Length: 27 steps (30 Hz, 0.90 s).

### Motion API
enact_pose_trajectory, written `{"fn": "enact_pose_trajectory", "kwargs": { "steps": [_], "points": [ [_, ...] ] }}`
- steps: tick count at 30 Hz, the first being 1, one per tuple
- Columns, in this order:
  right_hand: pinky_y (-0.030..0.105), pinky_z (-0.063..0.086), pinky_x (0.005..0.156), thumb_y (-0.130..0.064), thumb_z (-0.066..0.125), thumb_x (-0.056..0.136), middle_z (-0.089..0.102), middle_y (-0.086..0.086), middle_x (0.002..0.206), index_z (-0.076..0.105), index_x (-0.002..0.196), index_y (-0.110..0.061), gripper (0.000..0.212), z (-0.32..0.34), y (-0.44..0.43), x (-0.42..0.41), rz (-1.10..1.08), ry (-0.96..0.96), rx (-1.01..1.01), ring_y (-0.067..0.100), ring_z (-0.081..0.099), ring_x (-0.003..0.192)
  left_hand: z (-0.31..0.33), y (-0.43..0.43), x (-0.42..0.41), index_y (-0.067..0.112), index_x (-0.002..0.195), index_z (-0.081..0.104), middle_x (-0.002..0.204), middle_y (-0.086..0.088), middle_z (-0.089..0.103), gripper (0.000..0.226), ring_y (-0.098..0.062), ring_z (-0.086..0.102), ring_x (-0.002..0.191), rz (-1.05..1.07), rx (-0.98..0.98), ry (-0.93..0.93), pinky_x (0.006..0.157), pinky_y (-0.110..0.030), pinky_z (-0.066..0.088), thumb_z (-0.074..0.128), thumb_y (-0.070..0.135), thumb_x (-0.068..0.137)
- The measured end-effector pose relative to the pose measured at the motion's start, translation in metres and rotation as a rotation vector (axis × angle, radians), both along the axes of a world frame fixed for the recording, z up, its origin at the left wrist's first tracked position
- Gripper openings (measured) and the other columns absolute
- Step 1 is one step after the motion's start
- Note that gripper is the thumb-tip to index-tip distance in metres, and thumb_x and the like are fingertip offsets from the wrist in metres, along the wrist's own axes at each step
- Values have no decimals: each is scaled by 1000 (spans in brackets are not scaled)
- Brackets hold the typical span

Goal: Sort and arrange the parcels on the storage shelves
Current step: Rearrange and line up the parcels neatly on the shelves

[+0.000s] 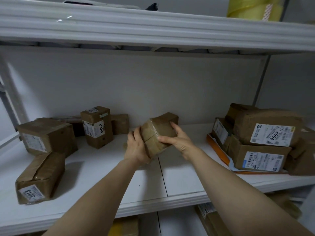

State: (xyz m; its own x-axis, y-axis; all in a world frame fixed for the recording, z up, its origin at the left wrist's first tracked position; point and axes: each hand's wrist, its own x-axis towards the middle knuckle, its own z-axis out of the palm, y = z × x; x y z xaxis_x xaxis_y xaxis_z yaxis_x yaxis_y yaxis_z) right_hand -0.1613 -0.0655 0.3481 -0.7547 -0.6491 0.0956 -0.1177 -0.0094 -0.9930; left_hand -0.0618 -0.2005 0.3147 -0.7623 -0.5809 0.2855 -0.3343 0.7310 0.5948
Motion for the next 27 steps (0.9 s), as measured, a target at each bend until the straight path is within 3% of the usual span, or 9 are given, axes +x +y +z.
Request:
{"fn": "enact_pose_trajectory", "kwargs": {
  "steps": [3,6,9,12,15,18,21,25,27],
  "points": [
    [14,41,89,-13,88,65,52,-4,127,34,147,-20,98,-2,-5,0,-34,52,39,7,51,113,0,1,-2,14,147,0,142,-15,11,134,-35,26,133,6,-46,-18,111,-38,33,91,25,50],
    [23,41,103,-22,91,61,49,0,135,34,148,-20,104,-3,-11,0,-63,107,73,10,49,122,2,4,-3,18,148,-2,145,-14,9,133,-35,21,137,37,-30,-42,109,-40,32,90,24,53],
    [17,47,91,-10,81,73,60,-3,118,46,142,-17,78,-3,-11,0,-168,108,-9,8,57,106,4,5,-5,20,149,-3,148,-12,7,130,-33,15,140,11,-17,-34,111,-41,29,89,29,57],
    [19,52,78,-16,73,81,69,2,112,60,130,-22,52,-7,-7,-4,-370,-94,-157,14,64,94,8,4,-8,19,151,-3,153,-12,8,132,-30,11,143,63,39,-4,116,-42,16,83,53,57],
    [45,55,88,-36,71,74,70,7,109,69,109,-25,37,-17,2,-15,-449,-408,-213,23,66,95,12,1,-5,20,152,-6,158,-11,-1,138,-29,1,147,169,308,67,117,-47,5,76,69,54],
    [51,50,92,-51,69,69,65,10,112,61,114,-24,53,-27,11,-21,-387,-580,-228,30,62,103,13,-9,-7,17,153,-3,158,-14,8,134,-36,14,144,186,778,280,116,-53,18,74,67,56],
    [52,49,94,-49,63,82,64,13,112,57,116,-21,45,-37,15,-24,-346,-696,-262,33,60,106,17,-10,-6,16,149,21,147,-11,36,111,-34,37,133,69,1055,237,104,-58,33,75,61,64],
    [52,49,94,-33,56,92,64,16,109,60,105,-11,25,-45,14,-27,-386,-772,-225,36,61,104,21,-4,-10,16,133,41,123,-4,54,73,-17,59,95,-10,1028,378,81,-37,54,79,35,74],
    [50,52,92,-14,52,94,65,18,105,61,100,-5,14,-47,11,-30,-480,-694,-125,36,62,101,24,-3,-13,20,142,39,117,1,57,84,-13,60,92,-22,881,461,78,-30,54,83,29,71]
  ]
}}
